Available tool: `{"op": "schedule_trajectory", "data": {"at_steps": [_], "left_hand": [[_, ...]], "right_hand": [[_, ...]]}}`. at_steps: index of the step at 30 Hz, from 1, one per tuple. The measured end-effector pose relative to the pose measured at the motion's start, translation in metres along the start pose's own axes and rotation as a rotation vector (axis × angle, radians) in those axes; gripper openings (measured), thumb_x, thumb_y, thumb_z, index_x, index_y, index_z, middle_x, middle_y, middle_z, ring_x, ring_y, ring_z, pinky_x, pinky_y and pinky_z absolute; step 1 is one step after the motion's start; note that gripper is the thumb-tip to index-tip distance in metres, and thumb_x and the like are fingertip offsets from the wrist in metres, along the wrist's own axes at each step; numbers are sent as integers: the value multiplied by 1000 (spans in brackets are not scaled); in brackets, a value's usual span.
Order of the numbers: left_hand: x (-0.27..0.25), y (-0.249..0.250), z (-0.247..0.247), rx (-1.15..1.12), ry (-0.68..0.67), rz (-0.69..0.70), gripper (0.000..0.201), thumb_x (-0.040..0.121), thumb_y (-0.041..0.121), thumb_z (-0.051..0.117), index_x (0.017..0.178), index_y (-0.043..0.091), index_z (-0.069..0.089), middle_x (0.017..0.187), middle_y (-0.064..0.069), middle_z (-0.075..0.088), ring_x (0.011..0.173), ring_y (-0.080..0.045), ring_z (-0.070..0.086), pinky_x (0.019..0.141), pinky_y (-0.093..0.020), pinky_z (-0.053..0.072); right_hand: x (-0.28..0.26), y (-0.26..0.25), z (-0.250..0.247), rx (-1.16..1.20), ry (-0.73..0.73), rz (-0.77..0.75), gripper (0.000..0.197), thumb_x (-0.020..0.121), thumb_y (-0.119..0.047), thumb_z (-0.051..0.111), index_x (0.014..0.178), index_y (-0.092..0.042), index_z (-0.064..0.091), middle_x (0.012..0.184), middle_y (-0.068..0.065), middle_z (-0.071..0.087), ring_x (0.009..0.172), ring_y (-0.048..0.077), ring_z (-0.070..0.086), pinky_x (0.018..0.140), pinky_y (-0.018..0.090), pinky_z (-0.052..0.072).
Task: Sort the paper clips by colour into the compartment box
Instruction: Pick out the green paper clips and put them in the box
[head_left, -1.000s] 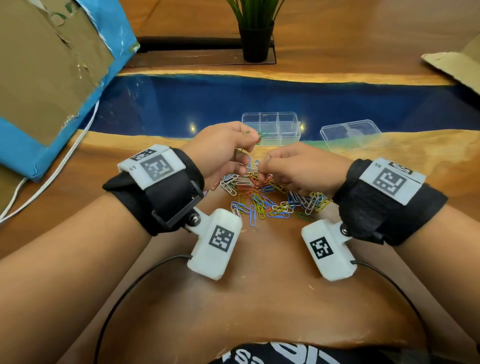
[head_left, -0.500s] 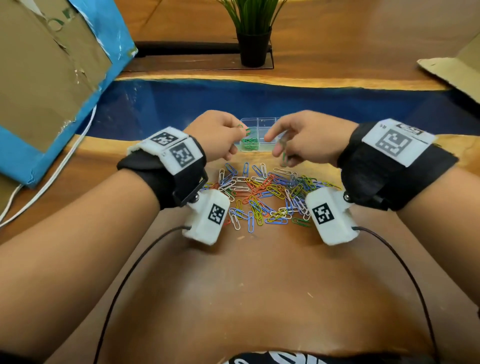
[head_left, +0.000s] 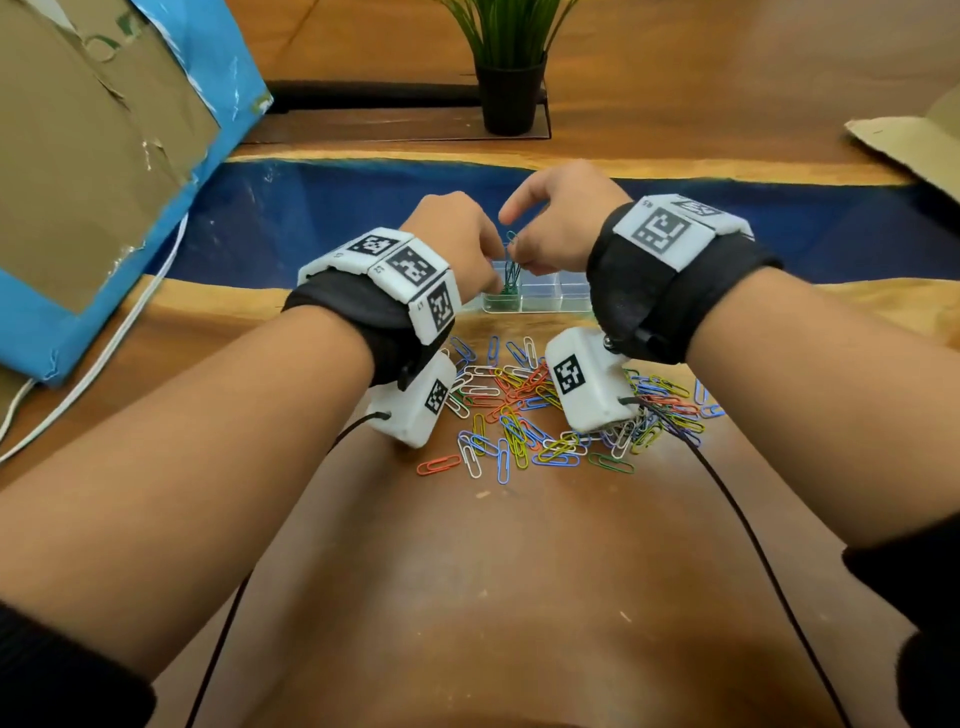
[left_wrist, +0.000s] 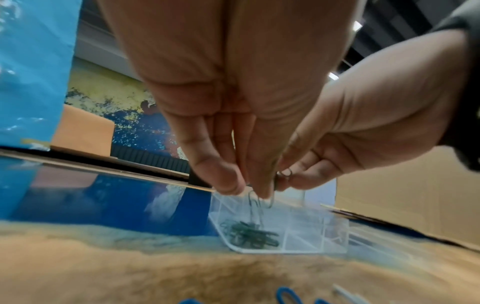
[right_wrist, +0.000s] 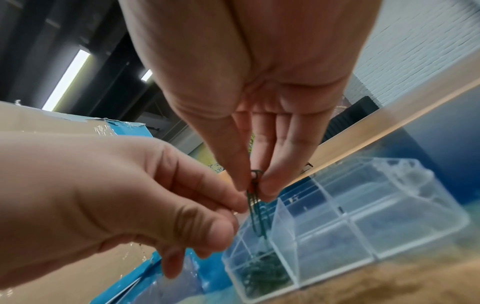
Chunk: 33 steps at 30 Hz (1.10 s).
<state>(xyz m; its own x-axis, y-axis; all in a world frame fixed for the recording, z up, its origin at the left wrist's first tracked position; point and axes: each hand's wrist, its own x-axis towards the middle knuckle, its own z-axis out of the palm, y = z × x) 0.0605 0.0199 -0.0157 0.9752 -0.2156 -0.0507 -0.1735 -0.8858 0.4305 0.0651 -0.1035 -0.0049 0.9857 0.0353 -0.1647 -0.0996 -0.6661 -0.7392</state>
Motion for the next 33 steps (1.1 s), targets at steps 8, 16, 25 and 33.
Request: {"op": "schedule_trajectory", "data": {"at_steps": [8,16,25,33], "left_hand": [[-8,-12,-5,0,27,-3,20,85,19,66,105,20,69,102,0,69,69,-12,52,73,-25,43],[-14,-14,-1,160,-35,57,22,89,24,59,110,25,66,96,2,64,97,-19,58,85,-32,47],[-29,-3,9,235,-245,182,14,81,34,69,87,23,73,63,14,56,63,-4,52,57,-23,39],[-27,25,27,294,-320,283,14,81,34,70,87,22,72,59,14,51,58,-1,46,50,-18,32]], "right_hand": [[0,4,4,63,-25,7,19,83,-5,68,90,-23,66,82,8,72,78,19,72,76,31,60],[-12,15,-4,124,-60,-47,22,89,1,56,99,-18,62,90,11,68,78,22,67,76,33,60],[-43,48,-33,-370,-173,-72,15,82,-7,65,78,-21,69,64,2,67,51,12,60,56,18,48],[-62,60,-37,-632,-291,11,15,77,-32,74,81,-18,75,62,-3,66,49,9,56,57,20,47]]}}
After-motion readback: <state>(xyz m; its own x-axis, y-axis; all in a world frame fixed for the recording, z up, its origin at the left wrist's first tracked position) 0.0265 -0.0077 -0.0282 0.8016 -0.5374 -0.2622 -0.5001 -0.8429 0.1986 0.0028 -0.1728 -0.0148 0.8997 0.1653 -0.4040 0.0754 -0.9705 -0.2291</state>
